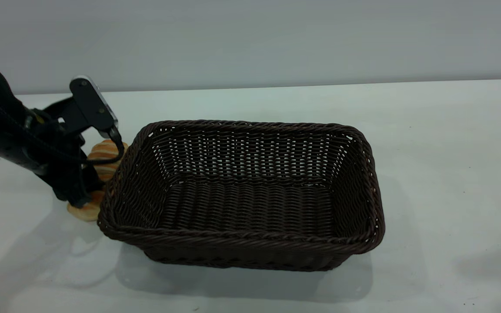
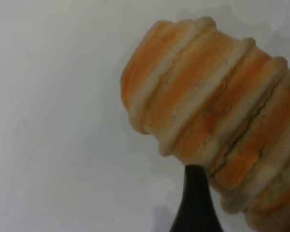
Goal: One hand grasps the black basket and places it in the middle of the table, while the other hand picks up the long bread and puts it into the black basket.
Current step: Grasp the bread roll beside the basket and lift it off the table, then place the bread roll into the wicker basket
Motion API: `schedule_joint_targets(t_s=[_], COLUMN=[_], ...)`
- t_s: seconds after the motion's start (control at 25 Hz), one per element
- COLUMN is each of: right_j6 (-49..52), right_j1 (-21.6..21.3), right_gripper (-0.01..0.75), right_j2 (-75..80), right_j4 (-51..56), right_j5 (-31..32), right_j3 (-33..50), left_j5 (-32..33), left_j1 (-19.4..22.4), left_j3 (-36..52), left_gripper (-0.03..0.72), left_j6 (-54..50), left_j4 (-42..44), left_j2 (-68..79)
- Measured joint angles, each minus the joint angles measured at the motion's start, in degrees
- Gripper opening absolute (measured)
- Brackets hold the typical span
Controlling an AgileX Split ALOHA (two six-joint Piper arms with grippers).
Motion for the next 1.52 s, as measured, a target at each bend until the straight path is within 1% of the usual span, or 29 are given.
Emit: schedule_joint_targets(t_s=[0.16, 0.24, 0.32, 0.4, 0.48, 0.56, 0.6, 0.64, 0.68, 0.8, 0.88, 1.04, 1.12, 1.16, 1.28, 1.52], right_j6=[0.0, 0.0, 0.0, 0.0, 0.0, 0.0, 0.0, 0.0, 0.0, 0.0, 0.0, 0.0, 0.0, 0.0, 0.0, 0.0], right_j1=[0.0, 0.0, 0.0, 0.0, 0.0, 0.0, 0.0, 0.0, 0.0, 0.0, 0.0, 0.0, 0.0, 0.0, 0.0, 0.0], right_gripper=[0.484, 0.484, 0.484, 0.484, 0.484, 0.484, 0.484, 0.484, 0.484, 0.484, 0.484, 0.484, 0.484, 0.484, 0.484, 0.484], right_j2=[0.0, 0.0, 0.0, 0.0, 0.0, 0.0, 0.0, 0.0, 0.0, 0.0, 0.0, 0.0, 0.0, 0.0, 0.0, 0.0], right_j4=[0.0, 0.0, 0.0, 0.0, 0.0, 0.0, 0.0, 0.0, 0.0, 0.0, 0.0, 0.0, 0.0, 0.0, 0.0, 0.0], right_j5=[0.0, 0.0, 0.0, 0.1, 0.1, 0.1, 0.1, 0.1, 0.1, 0.1, 0.1, 0.1, 0.1, 0.1, 0.1, 0.1], right_j3=[0.0, 0.0, 0.0, 0.0, 0.0, 0.0, 0.0, 0.0, 0.0, 0.0, 0.0, 0.0, 0.0, 0.0, 0.0, 0.0], left_j5=[-1.5, -1.7, -1.6, -1.0, -0.5, 0.0, 0.2, 0.6, 1.0, 2.6, 3.3, 2.1, 3.0, 4.4, 10.4, 19.7], left_j1=[0.0, 0.0, 0.0, -0.1, -0.2, -0.3, -0.4, -0.4, -0.5, -0.4, 0.0, 0.0, -0.4, -1.0, -4.2, -14.5], left_j3=[-0.4, -0.5, -0.5, -0.6, -0.6, -0.6, -0.6, -0.6, -0.6, -0.5, -0.1, 0.0, 0.0, 0.0, 0.0, 0.0], left_gripper=[0.574, 0.544, 0.498, 0.423, 0.325, 0.198, 0.146, 0.105, 0.086, 0.079, 0.076, 0.075, 0.073, 0.068, 0.064, 0.062], left_j6=[-0.8, -1.3, -1.3, -1.4, -1.6, -1.7, -1.7, -1.7, -1.7, -1.7, -1.6, -1.6, -1.7, -1.7, -1.7, -1.7], left_j4=[0.0, 0.1, 0.1, 0.1, 0.1, 0.1, 0.1, -0.2, -1.0, -6.5, -13.2, -25.3, -27.5, -27.7, -27.8, -27.8], left_j2=[2.0, 2.7, 2.9, 2.9, 2.9, 2.9, 2.8, 2.4, 2.0, -0.3, -3.1, -12.0, -15.7, -17.4, -21.0, -22.7])
